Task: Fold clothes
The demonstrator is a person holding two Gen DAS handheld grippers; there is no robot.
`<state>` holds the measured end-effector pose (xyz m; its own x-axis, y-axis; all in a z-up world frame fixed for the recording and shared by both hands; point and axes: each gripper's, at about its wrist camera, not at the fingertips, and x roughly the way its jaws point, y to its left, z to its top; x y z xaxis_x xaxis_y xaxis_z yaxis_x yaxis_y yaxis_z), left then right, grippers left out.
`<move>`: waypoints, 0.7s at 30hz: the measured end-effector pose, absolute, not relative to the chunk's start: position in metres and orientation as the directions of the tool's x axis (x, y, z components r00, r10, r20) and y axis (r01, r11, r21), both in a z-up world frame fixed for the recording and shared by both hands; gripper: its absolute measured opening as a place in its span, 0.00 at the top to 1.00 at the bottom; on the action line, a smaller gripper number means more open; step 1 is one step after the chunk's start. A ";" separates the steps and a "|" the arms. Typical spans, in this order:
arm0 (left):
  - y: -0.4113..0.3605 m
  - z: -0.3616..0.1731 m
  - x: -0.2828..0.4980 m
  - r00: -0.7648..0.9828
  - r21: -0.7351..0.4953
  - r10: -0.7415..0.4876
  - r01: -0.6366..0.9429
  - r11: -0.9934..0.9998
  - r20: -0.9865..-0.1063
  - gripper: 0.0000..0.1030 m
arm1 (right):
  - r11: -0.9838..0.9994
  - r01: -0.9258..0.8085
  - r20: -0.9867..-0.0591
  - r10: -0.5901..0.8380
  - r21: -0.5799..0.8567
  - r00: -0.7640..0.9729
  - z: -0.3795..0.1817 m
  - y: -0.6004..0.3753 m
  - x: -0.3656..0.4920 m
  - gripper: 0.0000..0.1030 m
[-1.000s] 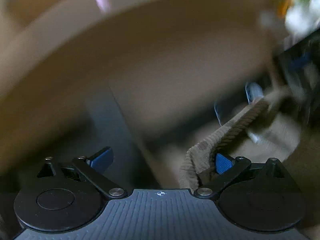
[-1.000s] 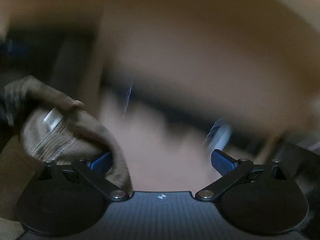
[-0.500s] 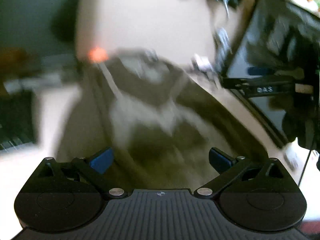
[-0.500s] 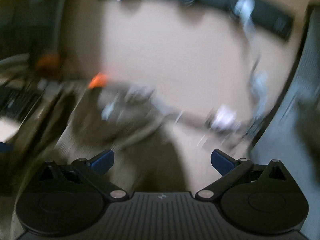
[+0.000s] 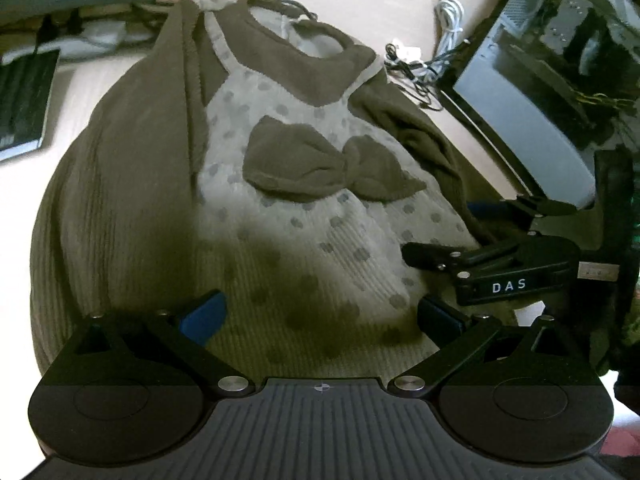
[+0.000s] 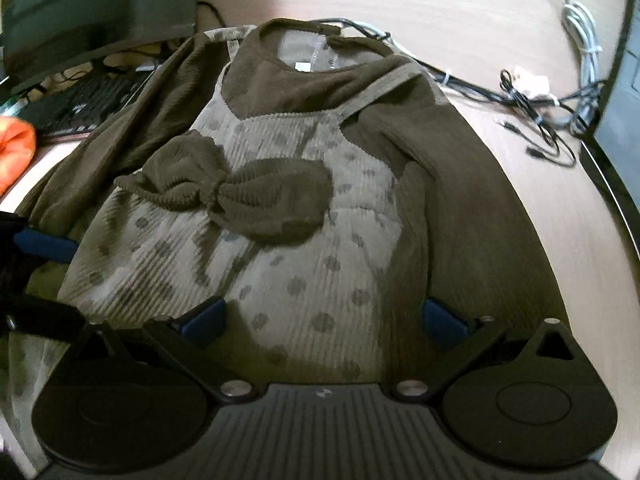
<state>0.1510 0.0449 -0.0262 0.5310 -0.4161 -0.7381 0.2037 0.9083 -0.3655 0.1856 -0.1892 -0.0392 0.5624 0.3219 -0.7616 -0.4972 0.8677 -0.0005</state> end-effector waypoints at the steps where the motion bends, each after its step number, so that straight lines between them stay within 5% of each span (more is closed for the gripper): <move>1: 0.045 -0.026 0.142 0.521 -0.387 -0.434 0.203 0.899 -0.735 0.00 | 0.866 -0.500 -0.761 0.324 -0.001 0.563 -0.039 -0.194 0.177 0.00; 5: 0.041 -0.025 0.108 0.481 -0.412 -0.482 0.251 0.876 -0.732 0.00 | 0.866 -0.500 -0.756 0.325 -0.004 0.569 -0.040 -0.202 0.155 0.00; 8: 0.040 -0.021 0.103 0.478 -0.313 -0.436 0.316 0.896 -0.762 0.00 | 0.871 -0.491 -0.753 0.320 -0.005 0.575 -0.040 -0.203 0.153 0.00; 12: 0.060 -0.011 0.128 0.558 0.040 -0.166 0.338 0.940 -0.813 0.00 | 0.878 -0.478 -0.749 0.313 -0.006 0.584 -0.040 -0.203 0.149 0.00; 16: 0.123 0.005 0.166 0.653 0.433 0.261 0.113 0.894 -0.711 0.00 | 0.884 -0.467 -0.742 0.309 -0.006 0.595 -0.039 -0.202 0.146 0.00; 18: 0.159 0.022 0.180 0.659 0.519 0.409 -0.032 0.854 -0.632 0.00 | 0.887 -0.462 -0.732 0.311 -0.005 0.606 -0.040 -0.203 0.144 0.00; 21: 0.194 0.062 0.177 0.686 0.379 0.391 -0.178 0.908 -0.614 0.00 | 0.880 -0.474 -0.741 0.311 -0.012 0.595 -0.038 -0.199 0.149 0.00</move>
<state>0.1769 0.1940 0.0619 0.6861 0.3907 -0.6137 -0.1782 0.9081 0.3788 0.1495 -0.1994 -0.0378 0.5952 0.3107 -0.7411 -0.4739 0.8805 -0.0115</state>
